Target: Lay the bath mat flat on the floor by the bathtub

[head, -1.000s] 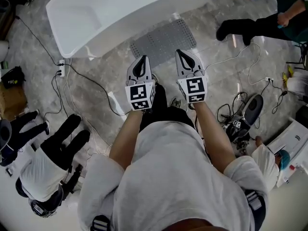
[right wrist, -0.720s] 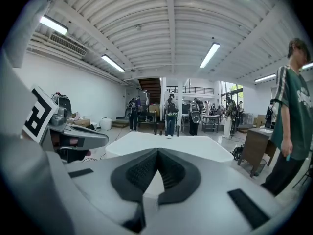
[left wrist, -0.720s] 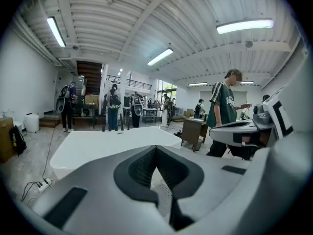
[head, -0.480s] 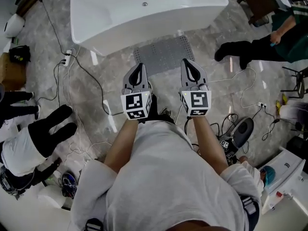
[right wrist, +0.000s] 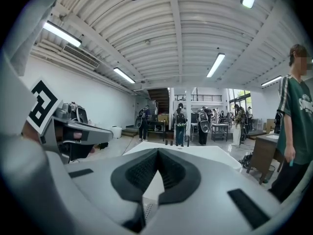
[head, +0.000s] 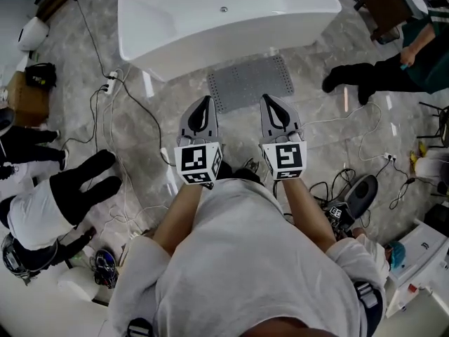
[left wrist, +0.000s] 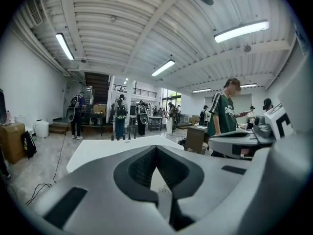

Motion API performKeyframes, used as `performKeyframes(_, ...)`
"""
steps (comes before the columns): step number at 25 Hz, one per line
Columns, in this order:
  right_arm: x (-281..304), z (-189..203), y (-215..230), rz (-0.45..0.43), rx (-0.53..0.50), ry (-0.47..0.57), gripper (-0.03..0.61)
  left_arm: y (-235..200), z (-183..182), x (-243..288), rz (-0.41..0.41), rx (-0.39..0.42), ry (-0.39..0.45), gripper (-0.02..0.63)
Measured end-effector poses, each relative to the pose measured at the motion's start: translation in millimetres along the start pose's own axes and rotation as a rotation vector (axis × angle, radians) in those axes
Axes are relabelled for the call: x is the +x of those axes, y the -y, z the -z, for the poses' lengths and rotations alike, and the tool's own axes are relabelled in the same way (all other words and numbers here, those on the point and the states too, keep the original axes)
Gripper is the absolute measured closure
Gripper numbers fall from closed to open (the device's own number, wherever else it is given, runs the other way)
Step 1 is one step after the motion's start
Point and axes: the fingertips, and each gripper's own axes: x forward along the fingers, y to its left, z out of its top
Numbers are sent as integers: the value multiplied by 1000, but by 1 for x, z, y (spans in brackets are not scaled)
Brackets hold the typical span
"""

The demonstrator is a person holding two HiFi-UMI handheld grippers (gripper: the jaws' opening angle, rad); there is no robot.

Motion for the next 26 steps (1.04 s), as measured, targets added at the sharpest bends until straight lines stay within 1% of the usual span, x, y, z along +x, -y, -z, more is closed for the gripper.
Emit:
performKeyframes(3, 3, -12, -11, 13, -11, 9, 572, -3, -3, -7, 38, 6, 1, 602)
performKeyframes(6, 14, -24, -19, 8, -20, 18, 572, -8, -5, -7, 44, -2, 0, 603)
performKeyframes(11, 15, -36, -10, 20, -30, 22, 572, -1, -20, 4, 67, 0, 31, 602)
performKeyframes(17, 28, -55, -21, 17, -42, 58, 572, -19, -30, 4, 47, 3, 53, 603)
performKeyframes(26, 36, -57, -27, 24, -57, 55, 572, -26, -35, 5, 49, -2, 82, 603)
